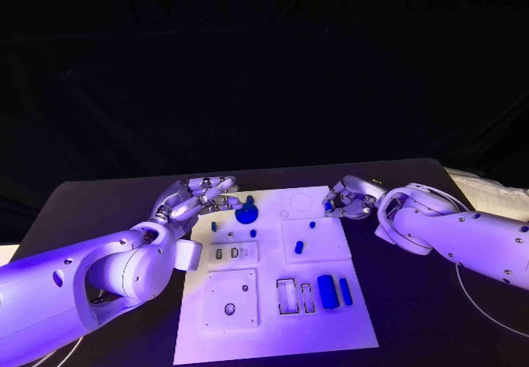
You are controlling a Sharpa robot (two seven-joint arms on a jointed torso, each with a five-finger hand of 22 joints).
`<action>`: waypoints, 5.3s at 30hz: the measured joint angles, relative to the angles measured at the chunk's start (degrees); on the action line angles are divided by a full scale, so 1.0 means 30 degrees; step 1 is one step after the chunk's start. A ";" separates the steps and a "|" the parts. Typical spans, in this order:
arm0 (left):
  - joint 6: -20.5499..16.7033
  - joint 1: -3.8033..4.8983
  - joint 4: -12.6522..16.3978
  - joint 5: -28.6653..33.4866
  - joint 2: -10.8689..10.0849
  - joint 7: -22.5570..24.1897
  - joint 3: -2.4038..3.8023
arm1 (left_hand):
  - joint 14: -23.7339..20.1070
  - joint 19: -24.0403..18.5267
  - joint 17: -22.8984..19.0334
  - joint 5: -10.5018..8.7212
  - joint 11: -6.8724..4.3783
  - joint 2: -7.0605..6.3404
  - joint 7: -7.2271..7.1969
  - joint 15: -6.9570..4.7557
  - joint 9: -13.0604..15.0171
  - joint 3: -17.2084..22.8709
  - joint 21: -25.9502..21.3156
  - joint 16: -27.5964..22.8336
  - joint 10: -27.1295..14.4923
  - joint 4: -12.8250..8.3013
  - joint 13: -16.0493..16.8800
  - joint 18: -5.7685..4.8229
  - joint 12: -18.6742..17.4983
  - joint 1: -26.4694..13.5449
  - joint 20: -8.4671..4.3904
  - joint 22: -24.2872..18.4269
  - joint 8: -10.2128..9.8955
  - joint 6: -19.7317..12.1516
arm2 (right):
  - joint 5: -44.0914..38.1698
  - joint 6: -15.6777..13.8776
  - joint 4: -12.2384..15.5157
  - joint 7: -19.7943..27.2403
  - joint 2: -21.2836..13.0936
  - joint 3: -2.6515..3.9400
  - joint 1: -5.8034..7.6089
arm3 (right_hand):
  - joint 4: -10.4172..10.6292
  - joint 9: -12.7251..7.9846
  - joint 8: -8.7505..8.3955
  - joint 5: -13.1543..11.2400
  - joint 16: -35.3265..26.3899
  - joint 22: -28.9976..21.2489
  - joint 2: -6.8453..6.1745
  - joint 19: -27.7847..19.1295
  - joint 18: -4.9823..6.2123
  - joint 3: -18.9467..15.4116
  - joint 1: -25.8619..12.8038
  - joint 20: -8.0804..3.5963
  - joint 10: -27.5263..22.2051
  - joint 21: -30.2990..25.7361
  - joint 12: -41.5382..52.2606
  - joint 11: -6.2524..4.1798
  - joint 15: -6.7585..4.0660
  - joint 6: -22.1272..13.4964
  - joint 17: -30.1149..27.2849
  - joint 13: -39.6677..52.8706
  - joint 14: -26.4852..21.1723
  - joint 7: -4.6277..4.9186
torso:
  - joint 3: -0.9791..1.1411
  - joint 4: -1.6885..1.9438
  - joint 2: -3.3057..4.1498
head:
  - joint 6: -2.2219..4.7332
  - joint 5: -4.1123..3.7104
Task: Assemble the parts on the task board
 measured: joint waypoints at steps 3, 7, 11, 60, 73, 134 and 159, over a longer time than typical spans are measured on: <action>0.0002 0.0000 0.0000 0.0000 -0.0002 -0.0004 0.0000 | 0.0000 0.0000 -0.0001 0.0000 0.0000 0.0000 0.0000 0.0000 0.0000 0.0000 0.0000 0.0000 0.0000 0.0000 0.0000 -0.0002 0.0000 0.0000 0.0000 0.0000 0.0000 0.0000 | -0.0019 -0.0028 -0.0032 -0.0043 0.0024 0.0009 0.0007 | -0.0188 -0.0001 0.0023 -0.0107 0.0000 -0.0001 0.0098 0.0001 0.0001 0.0231 0.0098 0.0000 -0.0066 0.0000 0.0000 -0.0066 -0.0067 0.0204 0.0011 -0.0001 -0.0067 -0.0086 | 0.0000 0.0004 0.0000 | -0.0004 -0.0009; 0.0005 0.0000 -0.0005 0.0000 -0.0003 -0.0010 0.0000 | 0.0000 0.0000 -0.0001 0.0000 0.0000 -0.0001 0.0000 0.0000 0.0000 0.0000 0.0000 0.0000 0.0000 0.0000 0.0001 -0.0003 0.0000 0.0000 0.0000 0.0000 0.0000 0.0000 | -0.0038 -0.0115 -0.0076 -0.0094 0.0044 0.0016 0.0014 | -0.0313 0.0000 0.0046 -0.0188 0.0000 -0.0002 0.0193 0.0001 0.0001 0.0492 0.0176 0.0000 0.0000 0.0000 0.0000 -0.0133 -0.0073 0.0405 0.0011 -0.0002 -0.0063 -0.0148 | 0.0002 0.0005 0.0000 | -0.0018 -0.0016; 0.0007 0.0000 -0.0010 0.0000 -0.0002 -0.0013 0.0000 | 0.0000 0.0000 -0.0002 0.0000 0.0000 -0.0001 0.0000 0.0000 0.0000 0.0000 0.0000 0.0000 0.0000 0.0000 0.0000 -0.0002 0.0000 0.0000 0.0000 0.0001 0.0000 0.0000 | -0.0052 -0.0311 -0.0030 -0.0134 0.0046 0.0016 0.0011 | -0.0489 0.0003 0.0049 -0.0259 0.0000 -0.0003 0.0377 0.0002 0.0004 0.0728 0.0171 -0.0137 -0.0067 0.0010 0.0000 -0.0199 -0.0202 0.0507 0.0010 -0.0003 -0.0065 -0.0109 | 0.0011 0.0002 0.0000 | -0.0027 -0.0018; 0.0010 0.0004 -0.0177 0.0796 -0.0234 0.0018 0.0000 | 0.0000 0.0000 0.0019 0.0000 0.0000 -0.0002 0.0000 0.0000 0.0000 -0.0054 0.0000 -0.0077 0.0000 -0.0054 0.0002 -0.0003 0.0000 -0.0002 0.0000 -0.0013 -0.0075 0.0000 | -0.2001 -0.1617 0.3888 -0.5513 0.5365 -0.0233 -0.1779 | -0.0204 0.0108 -0.0163 -0.0391 -0.0076 -0.0011 0.0787 -0.0001 0.0006 0.0946 -0.1023 -0.0265 -0.0063 0.0091 -0.1435 -0.0328 -0.0270 0.0505 -0.0001 -0.0004 -0.0002 -0.0109 | -0.0417 0.0493 -0.0174 | -0.1501 0.1525; 0.0016 0.0003 -0.0173 0.0816 -0.0220 0.0018 0.0001 | 0.0000 0.0000 0.0033 0.0000 0.0000 -0.0002 0.0000 0.0000 0.0000 -0.0054 0.0000 -0.0077 0.0000 -0.0054 0.0001 -0.0001 0.0000 -0.0002 0.0000 -0.0012 -0.0074 0.0000 | -0.2813 -0.1341 0.3905 -0.5656 0.5484 -0.0182 -0.1913 | -0.0204 0.0049 -0.0173 -0.0385 -0.0076 0.0003 0.0685 0.0000 0.0006 0.0945 -0.1125 -0.0265 -0.0062 0.0091 -0.1434 -0.0327 -0.0269 0.0499 -0.0004 -0.0006 -0.0002 -0.0116 | -0.0399 0.0507 -0.0176 | -0.1608 0.1589; -0.0244 0.0002 -0.0721 0.0152 0.0073 -0.1611 -0.0009 | 0.5003 0.3972 0.3537 -0.0067 -0.0868 -0.0069 -0.0465 -0.1380 0.0007 -0.0501 0.3012 0.4643 0.1656 0.0283 0.0365 -0.0002 0.0810 -0.1131 -0.1263 0.1559 -0.0075 -0.0028 | -0.2168 -0.4634 0.5830 -0.2031 0.3335 -0.0046 -0.1624 | 0.0811 -0.0265 -0.0598 0.0233 -0.0222 -0.0010 -0.1195 0.0000 0.0009 -0.2095 -0.1535 0.0288 -0.1779 -0.0151 -0.5531 0.0555 0.0285 -0.3912 0.0002 -0.0094 -0.0070 0.0814 | -0.0390 0.0417 -0.0302 | -0.1599 0.1490; 0.4959 0.1649 -0.2690 -1.5321 0.1929 -1.8187 -0.0004 | 0.5623 0.8444 2.0049 -0.0739 -0.3413 0.0880 -0.3113 -0.3308 0.5069 -0.5134 2.2940 2.6632 0.5395 0.3420 2.1261 -0.2259 2.3221 -0.5364 -0.3232 2.3144 0.7760 0.1398 | 0.4322 -0.3133 0.7615 0.0786 -0.2619 0.0085 0.1304 | 0.0759 -0.0127 -0.0228 0.1385 -0.0741 0.0002 -0.0573 0.0000 0.0009 -0.2147 -0.0750 0.0287 -0.2632 -0.0727 -0.7251 0.0315 0.0283 -0.2533 -0.0004 -0.1479 -0.0068 0.0536 | -0.0081 -0.0027 -0.1148 | -0.1948 0.1957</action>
